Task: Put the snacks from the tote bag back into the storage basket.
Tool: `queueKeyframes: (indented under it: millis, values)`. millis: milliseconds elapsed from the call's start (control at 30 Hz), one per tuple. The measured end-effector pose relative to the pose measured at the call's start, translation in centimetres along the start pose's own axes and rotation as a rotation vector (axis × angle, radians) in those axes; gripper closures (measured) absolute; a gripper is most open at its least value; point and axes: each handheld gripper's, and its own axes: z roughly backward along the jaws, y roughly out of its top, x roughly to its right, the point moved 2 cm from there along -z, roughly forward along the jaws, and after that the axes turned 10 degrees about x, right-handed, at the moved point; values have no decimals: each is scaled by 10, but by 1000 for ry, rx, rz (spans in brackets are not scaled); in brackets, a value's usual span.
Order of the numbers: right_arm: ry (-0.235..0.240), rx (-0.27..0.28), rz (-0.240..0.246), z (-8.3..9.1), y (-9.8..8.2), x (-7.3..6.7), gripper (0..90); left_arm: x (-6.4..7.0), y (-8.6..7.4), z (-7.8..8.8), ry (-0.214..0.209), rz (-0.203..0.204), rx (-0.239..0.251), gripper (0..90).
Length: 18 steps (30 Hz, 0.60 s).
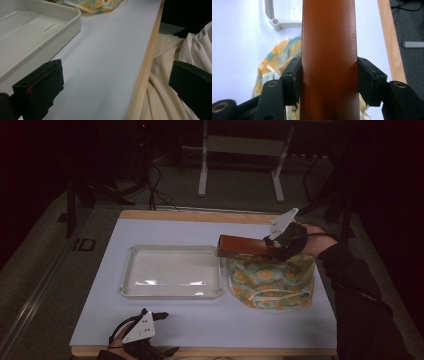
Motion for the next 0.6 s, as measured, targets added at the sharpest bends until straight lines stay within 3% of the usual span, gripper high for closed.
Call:
queueKeyframes:
  millis: [600]
  values:
    - [63,25,112,-39,44,-11,430,2,1,1,-6,-5,6,0]
